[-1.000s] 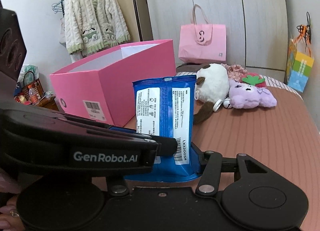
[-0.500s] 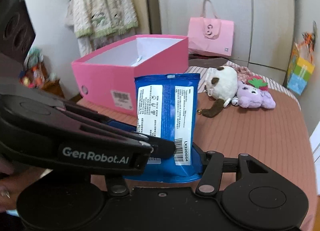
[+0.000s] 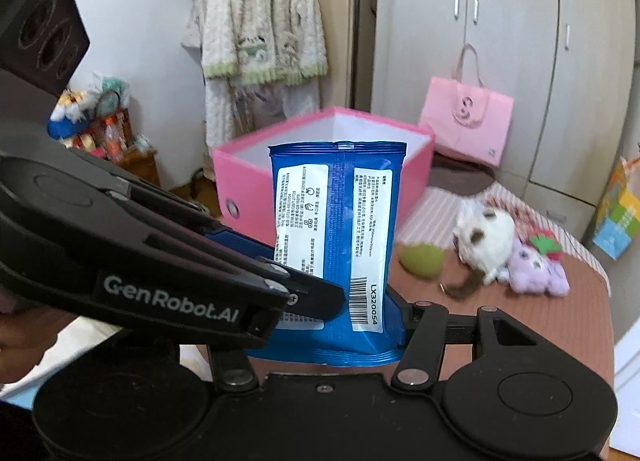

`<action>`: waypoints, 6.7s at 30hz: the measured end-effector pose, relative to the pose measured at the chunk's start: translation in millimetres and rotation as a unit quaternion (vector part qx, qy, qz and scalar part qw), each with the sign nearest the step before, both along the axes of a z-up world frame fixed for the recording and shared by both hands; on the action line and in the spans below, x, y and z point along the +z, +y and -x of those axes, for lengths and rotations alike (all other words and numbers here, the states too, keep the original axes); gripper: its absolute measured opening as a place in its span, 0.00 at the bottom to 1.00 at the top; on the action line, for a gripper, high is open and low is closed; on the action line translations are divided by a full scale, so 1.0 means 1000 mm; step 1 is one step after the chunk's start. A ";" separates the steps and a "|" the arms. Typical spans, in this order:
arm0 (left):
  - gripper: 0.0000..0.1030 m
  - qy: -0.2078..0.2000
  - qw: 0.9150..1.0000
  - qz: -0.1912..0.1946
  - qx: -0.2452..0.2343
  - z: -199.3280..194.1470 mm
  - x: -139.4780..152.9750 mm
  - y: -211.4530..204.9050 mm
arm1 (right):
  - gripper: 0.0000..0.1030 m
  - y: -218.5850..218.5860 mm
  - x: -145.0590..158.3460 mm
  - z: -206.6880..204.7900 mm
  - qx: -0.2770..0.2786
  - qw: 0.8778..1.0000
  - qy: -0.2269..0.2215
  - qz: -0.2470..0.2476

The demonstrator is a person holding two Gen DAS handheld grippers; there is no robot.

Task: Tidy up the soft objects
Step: 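Carry the blue packet into the pink box and open left tool, then move both tools back toward the plush toys and green sponge, then grasp green sponge with left tool while right tool grasps strawberry plush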

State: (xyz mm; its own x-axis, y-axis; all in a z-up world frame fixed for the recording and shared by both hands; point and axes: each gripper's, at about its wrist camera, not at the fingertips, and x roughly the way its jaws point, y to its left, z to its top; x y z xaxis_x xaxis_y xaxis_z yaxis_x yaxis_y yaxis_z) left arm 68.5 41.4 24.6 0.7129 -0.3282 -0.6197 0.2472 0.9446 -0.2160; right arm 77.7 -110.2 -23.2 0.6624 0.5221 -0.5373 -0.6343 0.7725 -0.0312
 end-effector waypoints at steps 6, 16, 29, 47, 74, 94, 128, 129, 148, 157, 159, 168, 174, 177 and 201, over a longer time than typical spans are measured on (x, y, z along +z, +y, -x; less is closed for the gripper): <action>0.35 -0.052 0.998 0.003 0.029 -0.011 0.027 0.028 | 0.59 0.019 0.026 -0.022 0.021 0.998 -0.006 -0.051; 0.35 -0.086 0.993 0.013 0.078 -0.080 0.048 0.072 | 0.60 0.038 0.040 -0.108 0.036 0.989 0.028 -0.138; 0.35 0.009 0.993 0.048 0.111 -0.198 0.016 0.126 | 0.60 0.085 0.006 -0.234 0.025 0.968 0.178 -0.175; 0.35 -0.003 0.982 -0.074 0.172 -0.236 -0.006 0.130 | 0.71 0.119 -0.023 -0.295 0.032 0.962 0.248 -0.111; 0.59 -0.085 0.989 -0.104 0.066 -0.095 0.061 0.083 | 0.73 0.046 0.058 -0.166 0.056 0.993 0.098 -0.031; 0.80 -0.112 0.985 -0.131 0.002 -0.010 0.063 0.033 | 0.73 -0.078 0.043 -0.060 0.024 0.998 0.043 -0.038; 0.81 -0.028 0.990 -0.123 -0.058 -0.108 -0.050 -0.105 | 0.74 -0.192 -0.010 -0.159 -0.114 0.986 0.010 -0.118; 0.81 -0.027 0.991 -0.121 -0.050 -0.112 -0.054 -0.105 | 0.74 -0.196 -0.012 -0.166 -0.119 0.985 0.018 -0.126; 0.68 -0.142 0.958 -0.213 0.128 -0.138 -0.110 -0.150 | 0.72 -0.200 -0.055 -0.274 -0.134 0.984 0.037 -0.113; 0.45 -0.107 0.951 -0.233 0.170 -0.151 -0.124 -0.146 | 0.66 -0.194 -0.071 -0.307 -0.123 0.987 0.052 -0.091; 0.44 -0.102 0.953 -0.234 0.165 -0.149 -0.124 -0.145 | 0.65 -0.194 -0.077 -0.314 -0.127 0.986 0.070 -0.088; 0.46 -0.081 0.952 -0.238 0.173 -0.158 -0.126 -0.143 | 0.65 -0.186 -0.089 -0.333 -0.100 0.984 0.104 -0.101; 0.57 -0.071 0.955 -0.233 0.169 -0.163 -0.136 -0.139 | 0.65 -0.187 -0.104 -0.340 -0.092 0.980 0.126 -0.126; 0.56 -0.074 0.955 -0.230 0.170 -0.161 -0.136 -0.139 | 0.52 -0.183 -0.106 -0.336 -0.092 0.984 0.104 -0.110; 0.41 -0.093 0.963 -0.195 0.159 -0.142 -0.116 -0.135 | 0.47 -0.195 -0.090 -0.255 -0.186 0.980 0.006 -0.068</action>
